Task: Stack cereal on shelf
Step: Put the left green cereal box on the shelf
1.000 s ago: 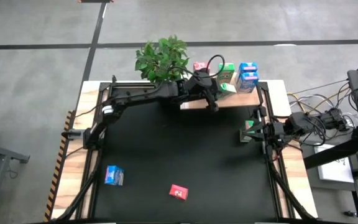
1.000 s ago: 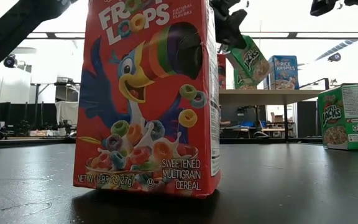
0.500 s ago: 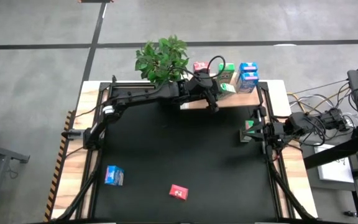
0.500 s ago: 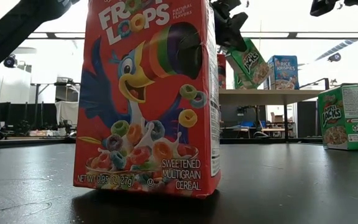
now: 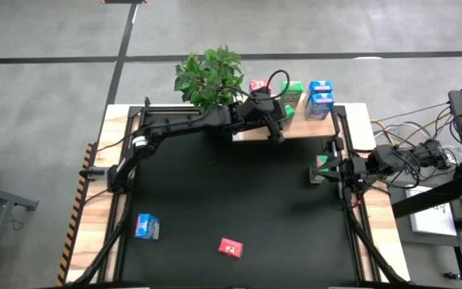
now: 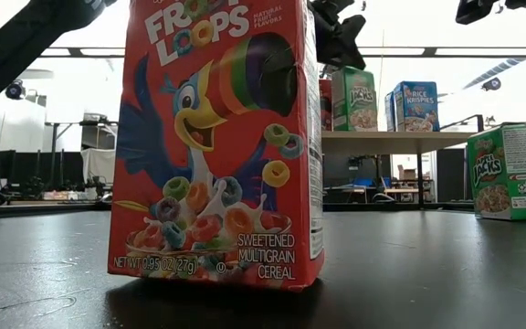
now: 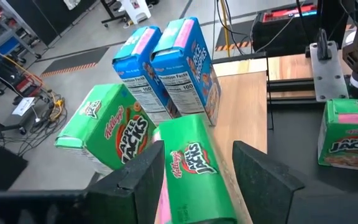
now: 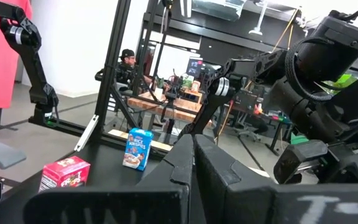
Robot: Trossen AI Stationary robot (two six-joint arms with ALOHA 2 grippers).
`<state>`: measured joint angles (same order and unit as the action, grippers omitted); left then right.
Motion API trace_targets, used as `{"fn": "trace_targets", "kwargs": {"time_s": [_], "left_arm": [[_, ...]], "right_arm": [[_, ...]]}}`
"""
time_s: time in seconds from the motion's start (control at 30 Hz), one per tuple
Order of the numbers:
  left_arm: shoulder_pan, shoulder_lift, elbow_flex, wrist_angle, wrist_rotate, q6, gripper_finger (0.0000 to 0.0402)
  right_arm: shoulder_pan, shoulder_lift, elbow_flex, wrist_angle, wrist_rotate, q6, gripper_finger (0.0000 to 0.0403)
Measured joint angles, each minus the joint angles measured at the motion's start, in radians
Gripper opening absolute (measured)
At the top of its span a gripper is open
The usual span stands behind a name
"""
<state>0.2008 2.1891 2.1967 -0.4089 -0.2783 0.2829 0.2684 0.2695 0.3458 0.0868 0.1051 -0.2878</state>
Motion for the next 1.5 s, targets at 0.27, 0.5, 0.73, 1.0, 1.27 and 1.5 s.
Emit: {"fn": "trace_targets", "kwargs": {"time_s": [0.27,0.5,0.73,1.0,1.27,1.5], "left_arm": [[0.004,0.000,0.000,0.051,0.000,0.012,0.0173],[0.011,0.000,0.000,0.101,0.000,-0.052,0.0173],[0.016,0.000,-0.013,0.122,0.000,-0.074,0.0173],[-0.004,-0.002,0.063,0.022,-0.001,-0.017,0.0173],[-0.105,-0.097,0.093,-0.241,-0.040,0.074,0.0147],[-0.180,-0.248,-0.095,-0.365,-0.052,0.040,0.0106]], "right_arm": [[0.000,0.000,0.000,0.000,0.000,0.000,0.0009],[0.000,0.000,0.000,0.000,0.000,0.000,0.0009],[0.000,0.000,0.000,0.000,0.000,0.000,0.0009],[0.000,0.000,0.000,0.000,0.001,0.007,0.0009],[-0.001,0.006,0.000,-0.008,0.164,0.070,0.0009],[-0.001,0.052,0.000,-0.024,0.336,0.113,0.0009]]}}
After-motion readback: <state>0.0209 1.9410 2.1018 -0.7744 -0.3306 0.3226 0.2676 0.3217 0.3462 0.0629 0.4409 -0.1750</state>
